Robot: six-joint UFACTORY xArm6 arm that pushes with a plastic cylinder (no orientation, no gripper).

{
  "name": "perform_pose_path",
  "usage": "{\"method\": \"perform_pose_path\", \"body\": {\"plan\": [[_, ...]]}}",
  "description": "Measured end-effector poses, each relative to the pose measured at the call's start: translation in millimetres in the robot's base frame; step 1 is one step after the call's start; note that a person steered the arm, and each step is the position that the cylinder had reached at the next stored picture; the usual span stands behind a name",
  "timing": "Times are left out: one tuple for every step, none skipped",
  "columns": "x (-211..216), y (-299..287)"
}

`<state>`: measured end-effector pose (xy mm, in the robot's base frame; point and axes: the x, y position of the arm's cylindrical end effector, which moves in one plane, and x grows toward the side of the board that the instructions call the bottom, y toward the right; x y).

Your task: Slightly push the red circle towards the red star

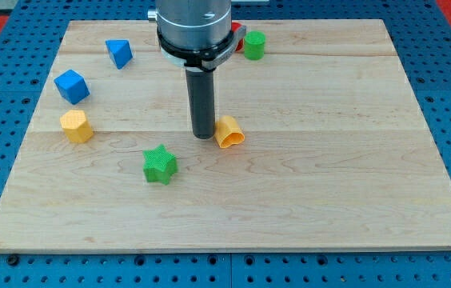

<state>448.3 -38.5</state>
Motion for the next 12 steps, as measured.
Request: {"method": "perform_pose_path", "body": {"plan": [[0.9, -3.5], [-19.3, 5.3], [-46.6, 59.1], [-49.2, 87.3], [-49.2, 87.9], [-48.6, 146.4], [-91.9, 165.1], [-171.0, 188.1], [-214.3, 182.4], [-216.7, 121.3], [-216.4, 56.7], [-197.0, 46.5]]}}
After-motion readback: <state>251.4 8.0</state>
